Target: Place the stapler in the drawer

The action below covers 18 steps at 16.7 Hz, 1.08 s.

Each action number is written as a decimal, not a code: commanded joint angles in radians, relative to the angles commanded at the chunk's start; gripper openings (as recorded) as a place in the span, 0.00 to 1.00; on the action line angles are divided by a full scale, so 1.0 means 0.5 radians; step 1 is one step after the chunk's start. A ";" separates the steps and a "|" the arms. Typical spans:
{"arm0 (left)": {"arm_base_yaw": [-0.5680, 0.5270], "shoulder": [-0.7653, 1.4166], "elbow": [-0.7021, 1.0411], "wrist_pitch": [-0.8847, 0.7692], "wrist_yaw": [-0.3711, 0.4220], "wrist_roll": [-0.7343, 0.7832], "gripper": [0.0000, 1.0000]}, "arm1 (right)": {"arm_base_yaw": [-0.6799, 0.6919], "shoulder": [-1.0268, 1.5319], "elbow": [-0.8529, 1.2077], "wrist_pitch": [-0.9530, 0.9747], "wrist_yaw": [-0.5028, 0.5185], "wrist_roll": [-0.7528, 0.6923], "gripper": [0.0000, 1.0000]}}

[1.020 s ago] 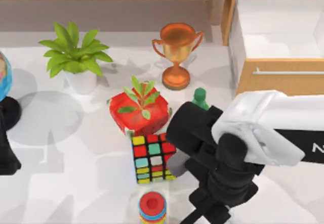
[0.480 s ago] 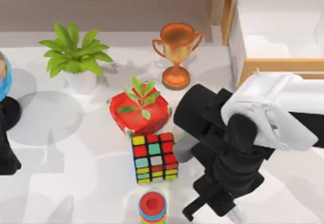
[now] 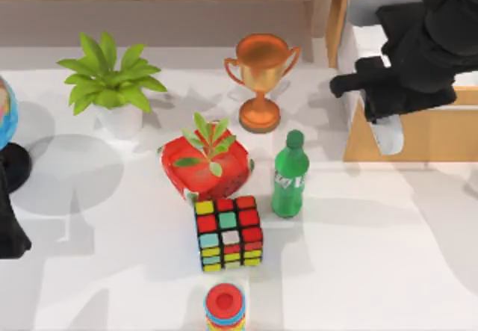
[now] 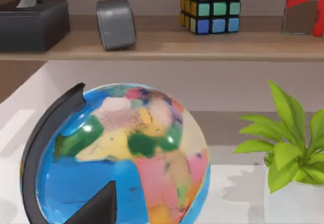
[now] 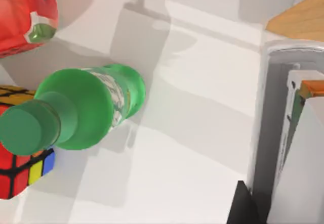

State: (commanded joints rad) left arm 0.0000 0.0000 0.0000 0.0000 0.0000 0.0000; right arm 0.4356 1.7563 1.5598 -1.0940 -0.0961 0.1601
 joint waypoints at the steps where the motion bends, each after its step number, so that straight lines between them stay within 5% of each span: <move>1: 0.000 0.000 0.000 0.000 0.000 0.000 1.00 | -0.104 0.073 0.160 -0.013 -0.011 -0.016 0.00; 8: 0.000 0.000 0.000 0.000 0.000 0.000 1.00 | -0.584 0.900 1.091 -0.195 0.059 -0.101 0.00; 18: 0.000 0.000 0.000 0.000 0.000 0.000 1.00 | -0.608 1.471 1.391 -0.521 0.190 -0.019 0.00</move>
State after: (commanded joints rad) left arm 0.0000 0.0000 0.0000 0.0000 0.0000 0.0000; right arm 0.1314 2.4917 2.2553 -1.3544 -0.0010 0.1506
